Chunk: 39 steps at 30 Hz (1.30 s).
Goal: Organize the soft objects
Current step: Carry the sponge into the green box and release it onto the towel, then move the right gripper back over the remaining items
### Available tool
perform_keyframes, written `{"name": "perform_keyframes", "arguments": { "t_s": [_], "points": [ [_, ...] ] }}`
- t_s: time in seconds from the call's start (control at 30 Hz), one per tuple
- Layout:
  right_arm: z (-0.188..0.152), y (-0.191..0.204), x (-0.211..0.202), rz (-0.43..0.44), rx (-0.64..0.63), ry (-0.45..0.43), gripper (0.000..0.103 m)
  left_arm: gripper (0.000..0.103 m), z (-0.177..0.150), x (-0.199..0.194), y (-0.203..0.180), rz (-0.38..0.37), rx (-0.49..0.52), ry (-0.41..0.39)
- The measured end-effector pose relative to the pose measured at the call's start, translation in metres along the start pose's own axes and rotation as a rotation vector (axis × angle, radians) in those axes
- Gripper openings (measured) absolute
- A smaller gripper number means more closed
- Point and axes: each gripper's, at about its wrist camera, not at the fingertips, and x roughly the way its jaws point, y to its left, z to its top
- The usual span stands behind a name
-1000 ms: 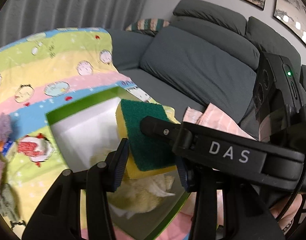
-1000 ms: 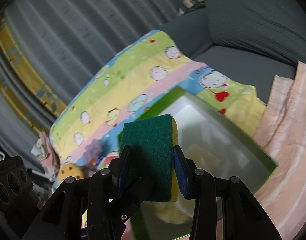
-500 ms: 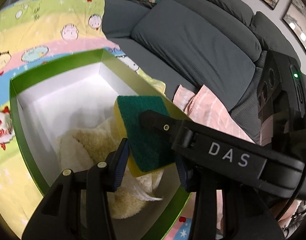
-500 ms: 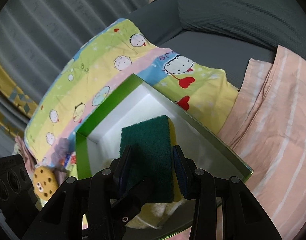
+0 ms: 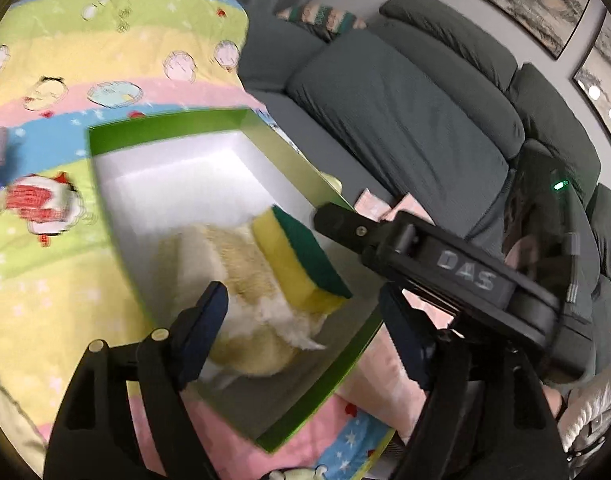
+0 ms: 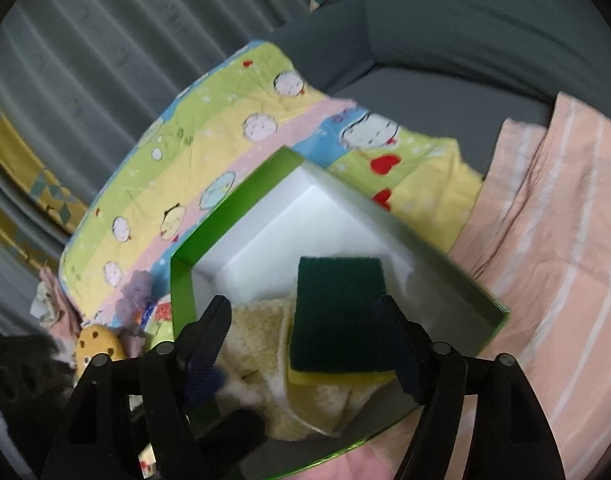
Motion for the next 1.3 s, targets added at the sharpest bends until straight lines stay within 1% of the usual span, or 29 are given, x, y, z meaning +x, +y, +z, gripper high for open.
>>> {"name": "perform_keyframes", "arguments": {
  "t_s": [0.03, 0.07, 0.1, 0.2, 0.23, 0.27, 0.3, 0.33, 0.4, 0.53, 0.6, 0.67, 0.73, 0.8, 0.83, 0.9, 0.93, 1.0, 1.07, 1.13, 1.3],
  "points": [
    [-0.002, 0.002, -0.002, -0.028, -0.010, -0.018, 0.077, 0.080, -0.003, -0.011, 0.003, 0.003, -0.012, -0.019],
    [-0.003, 0.002, -0.005, -0.045, -0.018, -0.032, 0.077, 0.085, -0.006, -0.019, 0.005, 0.004, -0.023, -0.034],
    [-0.004, 0.003, -0.006, -0.047, -0.020, -0.041, 0.077, 0.086, -0.009, -0.026, 0.009, 0.008, -0.034, -0.048],
    [-0.009, 0.007, -0.012, -0.006, -0.009, -0.058, 0.078, 0.087, -0.023, -0.058, 0.024, 0.037, -0.066, -0.102],
    [-0.012, 0.009, -0.014, 0.012, -0.008, -0.065, 0.082, 0.087, -0.028, -0.068, 0.030, 0.054, -0.074, -0.117],
    [-0.014, 0.013, -0.016, 0.024, -0.011, -0.073, 0.084, 0.087, -0.031, -0.075, 0.036, 0.079, -0.081, -0.131],
    [-0.017, 0.017, -0.017, 0.033, -0.022, -0.079, 0.085, 0.087, -0.038, -0.089, 0.045, 0.120, -0.089, -0.154],
    [-0.021, 0.025, -0.018, 0.048, -0.046, -0.085, 0.085, 0.087, -0.041, -0.095, 0.052, 0.148, -0.094, -0.171],
    [-0.030, 0.041, -0.020, 0.084, -0.103, -0.085, 0.085, 0.087, -0.054, -0.116, 0.072, 0.229, -0.113, -0.200],
    [-0.051, 0.070, -0.018, 0.161, -0.164, -0.067, 0.085, 0.088, -0.083, -0.141, 0.111, 0.363, -0.152, -0.211],
    [-0.061, 0.084, -0.016, 0.196, -0.191, -0.047, 0.085, 0.088, -0.096, -0.151, 0.134, 0.404, -0.183, -0.205],
    [-0.074, 0.101, -0.012, 0.214, -0.242, -0.031, 0.085, 0.087, -0.106, -0.157, 0.151, 0.409, -0.203, -0.203],
    [-0.087, 0.116, -0.013, 0.232, -0.277, -0.051, 0.085, 0.088, -0.112, -0.163, 0.165, 0.432, -0.215, -0.213],
    [-0.099, 0.128, -0.016, 0.272, -0.298, -0.072, 0.086, 0.087, -0.114, -0.169, 0.176, 0.487, -0.249, -0.240],
    [-0.104, 0.132, -0.016, 0.282, -0.308, -0.071, 0.086, 0.087, -0.114, -0.171, 0.181, 0.485, -0.273, -0.238],
    [-0.112, 0.143, -0.011, 0.293, -0.332, -0.057, 0.086, 0.088, -0.113, -0.171, 0.188, 0.433, -0.304, -0.225],
    [-0.117, 0.148, -0.007, 0.297, -0.344, -0.043, 0.086, 0.088, -0.113, -0.172, 0.191, 0.420, -0.317, -0.223],
    [-0.126, 0.155, 0.002, 0.285, -0.368, -0.009, 0.086, 0.088, -0.114, -0.175, 0.192, 0.434, -0.324, -0.230],
    [-0.138, 0.161, 0.011, 0.263, -0.394, 0.020, 0.086, 0.095, -0.116, -0.180, 0.194, 0.445, -0.340, -0.240],
    [-0.149, 0.164, 0.017, 0.246, -0.414, 0.036, 0.086, 0.101, -0.118, -0.185, 0.200, 0.440, -0.361, -0.248],
    [-0.184, 0.164, 0.026, 0.229, -0.469, 0.066, 0.086, 0.101, -0.120, -0.191, 0.210, 0.491, -0.359, -0.246]
  ]
}}
